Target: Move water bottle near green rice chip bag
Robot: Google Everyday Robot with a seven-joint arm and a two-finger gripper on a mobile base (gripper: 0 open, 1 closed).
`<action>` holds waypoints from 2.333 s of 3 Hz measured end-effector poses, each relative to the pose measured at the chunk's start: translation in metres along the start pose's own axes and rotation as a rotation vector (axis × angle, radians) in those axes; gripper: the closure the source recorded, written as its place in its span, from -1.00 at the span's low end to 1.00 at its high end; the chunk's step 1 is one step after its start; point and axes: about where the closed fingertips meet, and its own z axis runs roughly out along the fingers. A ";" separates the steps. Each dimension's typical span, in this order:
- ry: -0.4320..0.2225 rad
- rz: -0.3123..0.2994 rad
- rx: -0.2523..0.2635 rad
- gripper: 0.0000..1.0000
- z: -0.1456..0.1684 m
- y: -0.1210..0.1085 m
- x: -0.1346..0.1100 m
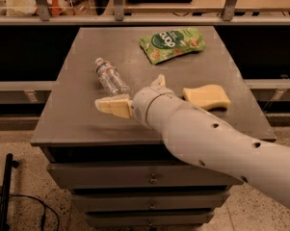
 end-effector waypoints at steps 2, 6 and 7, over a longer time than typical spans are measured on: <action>-0.006 -0.020 -0.020 -1.00 0.034 0.012 0.002; -0.012 -0.075 0.020 0.73 0.046 0.017 -0.001; -0.019 -0.101 0.149 1.00 0.043 -0.008 0.001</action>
Offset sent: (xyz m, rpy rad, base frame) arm 0.0389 0.0486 -0.0204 -0.0170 -0.0016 0.0327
